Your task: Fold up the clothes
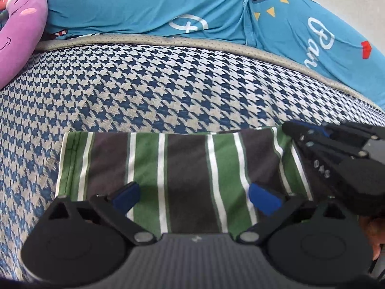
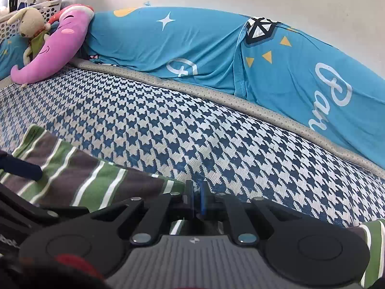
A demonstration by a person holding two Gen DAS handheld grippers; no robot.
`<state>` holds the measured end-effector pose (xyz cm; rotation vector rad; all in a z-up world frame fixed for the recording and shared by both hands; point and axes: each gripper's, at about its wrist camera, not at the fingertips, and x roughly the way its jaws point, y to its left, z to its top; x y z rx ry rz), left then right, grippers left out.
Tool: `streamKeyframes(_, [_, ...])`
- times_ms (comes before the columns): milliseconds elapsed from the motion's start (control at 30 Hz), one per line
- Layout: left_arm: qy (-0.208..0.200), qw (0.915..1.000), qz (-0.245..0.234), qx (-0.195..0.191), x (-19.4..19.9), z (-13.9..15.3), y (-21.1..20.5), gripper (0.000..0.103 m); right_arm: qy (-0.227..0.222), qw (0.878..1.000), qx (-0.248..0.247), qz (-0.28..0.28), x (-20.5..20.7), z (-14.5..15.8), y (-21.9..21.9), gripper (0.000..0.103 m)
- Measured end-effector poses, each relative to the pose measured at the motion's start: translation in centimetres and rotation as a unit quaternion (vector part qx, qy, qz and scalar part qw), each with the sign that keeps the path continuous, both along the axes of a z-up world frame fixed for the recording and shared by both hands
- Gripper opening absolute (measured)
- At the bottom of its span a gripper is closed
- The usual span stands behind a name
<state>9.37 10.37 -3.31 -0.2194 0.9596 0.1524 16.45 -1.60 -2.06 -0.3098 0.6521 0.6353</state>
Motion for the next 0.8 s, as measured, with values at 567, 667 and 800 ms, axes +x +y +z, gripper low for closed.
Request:
streamKeyframes(567, [-0.003,0.9979,-0.008,0.064,1.0,-0.8,-0.5,0.103,0.045,0.996,0.044,-0.06,-1.0,1.9,-3.9,0.011])
streamKeyframes(667, [-0.007,0.9974,-0.01,0.072,1.0,-0.7,-0.8,0.103,0.043,0.996,0.035,-0.074,-1.2,2.0,-5.1,0.011])
streamKeyframes(800, [-0.015,0.9973,-0.009,0.072,0.6,-0.1,-1.1,0.103,0.039,0.994,0.035,-0.095,-1.2,2.5,-7.8,0.012])
